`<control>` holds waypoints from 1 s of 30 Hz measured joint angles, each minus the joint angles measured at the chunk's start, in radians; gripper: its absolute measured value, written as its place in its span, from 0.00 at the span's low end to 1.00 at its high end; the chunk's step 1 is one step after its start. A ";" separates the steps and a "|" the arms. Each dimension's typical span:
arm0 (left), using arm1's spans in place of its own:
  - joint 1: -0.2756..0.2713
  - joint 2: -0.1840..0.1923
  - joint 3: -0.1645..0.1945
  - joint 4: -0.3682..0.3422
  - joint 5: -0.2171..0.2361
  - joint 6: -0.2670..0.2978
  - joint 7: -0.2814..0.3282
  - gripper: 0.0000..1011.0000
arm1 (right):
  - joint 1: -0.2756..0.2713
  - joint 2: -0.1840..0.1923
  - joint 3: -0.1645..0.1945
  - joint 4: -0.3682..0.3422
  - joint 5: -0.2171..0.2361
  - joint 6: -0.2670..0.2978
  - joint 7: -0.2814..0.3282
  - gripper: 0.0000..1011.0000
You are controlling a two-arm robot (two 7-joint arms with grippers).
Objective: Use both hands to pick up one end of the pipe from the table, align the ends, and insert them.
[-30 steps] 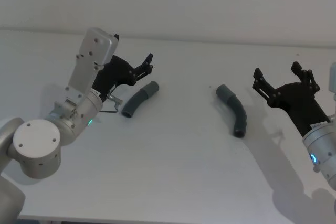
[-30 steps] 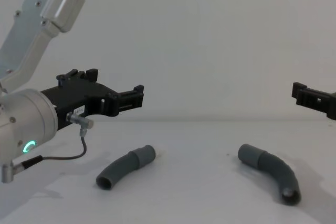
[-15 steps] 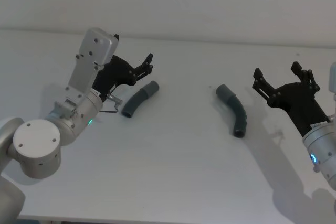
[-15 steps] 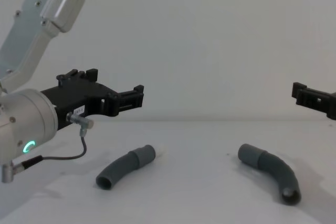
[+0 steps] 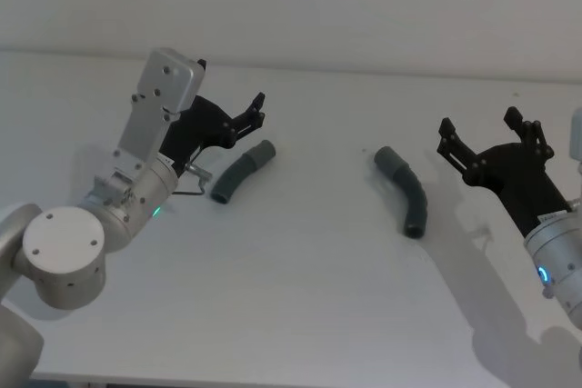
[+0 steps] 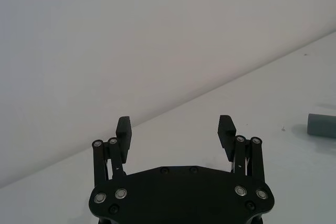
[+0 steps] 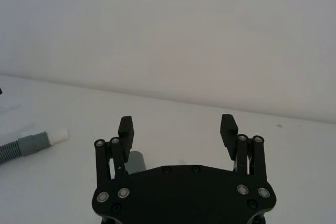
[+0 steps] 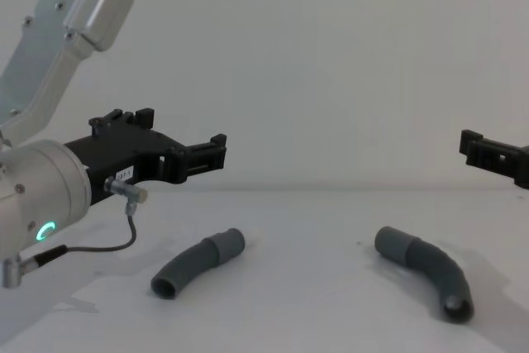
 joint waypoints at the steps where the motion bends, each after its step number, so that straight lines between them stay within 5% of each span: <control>1: 0.000 0.000 0.000 0.000 0.000 0.000 0.000 0.99 | 0.000 0.000 0.000 0.000 0.000 0.000 0.000 0.99; 21: 0.000 0.000 -0.001 -0.001 -0.001 0.006 -0.002 0.99 | 0.000 0.000 0.000 0.000 0.000 0.000 0.000 0.99; 30: 0.000 0.014 -0.007 -0.023 -0.021 0.088 -0.033 0.99 | 0.000 0.000 0.000 0.000 0.000 0.000 0.000 0.99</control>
